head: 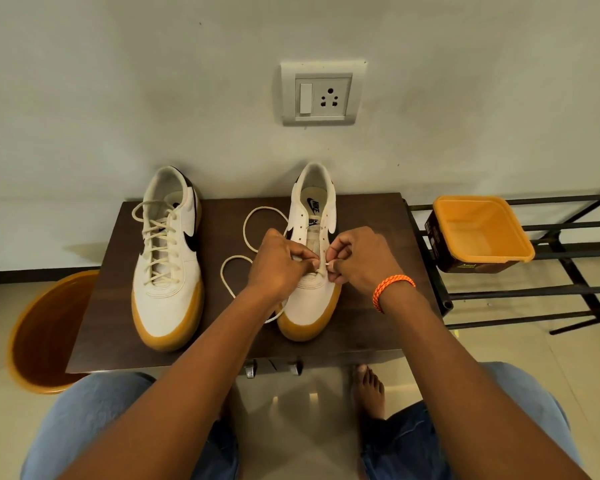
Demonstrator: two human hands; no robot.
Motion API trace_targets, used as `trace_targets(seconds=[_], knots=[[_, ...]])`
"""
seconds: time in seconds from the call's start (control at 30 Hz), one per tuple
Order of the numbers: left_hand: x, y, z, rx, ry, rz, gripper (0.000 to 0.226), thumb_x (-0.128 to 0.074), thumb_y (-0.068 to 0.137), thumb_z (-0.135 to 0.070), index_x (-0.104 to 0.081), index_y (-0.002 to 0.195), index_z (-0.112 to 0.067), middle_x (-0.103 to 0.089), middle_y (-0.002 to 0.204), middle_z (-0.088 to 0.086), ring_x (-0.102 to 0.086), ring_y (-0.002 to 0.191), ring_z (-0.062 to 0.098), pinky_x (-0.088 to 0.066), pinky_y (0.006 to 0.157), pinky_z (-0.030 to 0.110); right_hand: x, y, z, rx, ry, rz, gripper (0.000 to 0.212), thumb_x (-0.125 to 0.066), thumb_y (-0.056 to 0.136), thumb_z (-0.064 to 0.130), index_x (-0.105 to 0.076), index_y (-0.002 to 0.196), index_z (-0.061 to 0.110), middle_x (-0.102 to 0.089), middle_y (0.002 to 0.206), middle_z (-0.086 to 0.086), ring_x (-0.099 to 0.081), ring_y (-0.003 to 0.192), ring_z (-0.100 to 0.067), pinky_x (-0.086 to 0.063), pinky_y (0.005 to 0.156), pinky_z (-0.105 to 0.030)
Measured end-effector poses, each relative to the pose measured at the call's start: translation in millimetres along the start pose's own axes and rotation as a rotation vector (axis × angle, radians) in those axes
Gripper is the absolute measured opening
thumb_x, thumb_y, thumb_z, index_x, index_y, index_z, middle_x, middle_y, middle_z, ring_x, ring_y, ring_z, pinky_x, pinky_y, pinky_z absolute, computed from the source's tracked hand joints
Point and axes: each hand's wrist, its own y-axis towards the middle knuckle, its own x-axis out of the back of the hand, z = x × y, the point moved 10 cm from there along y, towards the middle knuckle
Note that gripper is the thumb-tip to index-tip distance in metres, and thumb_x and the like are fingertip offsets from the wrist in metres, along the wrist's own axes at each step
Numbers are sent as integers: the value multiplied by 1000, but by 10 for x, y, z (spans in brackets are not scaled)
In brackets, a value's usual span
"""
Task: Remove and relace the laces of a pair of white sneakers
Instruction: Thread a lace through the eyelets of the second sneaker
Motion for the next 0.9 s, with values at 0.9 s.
trace_targets(seconds=[0.9], knots=[[31,-30,-224,-98,298,213,34,-94,72,-48,-80,102,-42,-48,119,-5,-57,106,17,-58,86,43,581,19,105,117,-186,-307,17,-74,87,15,-70,73,24,-69,71,5,-68,72,-14,-58,73,-32]])
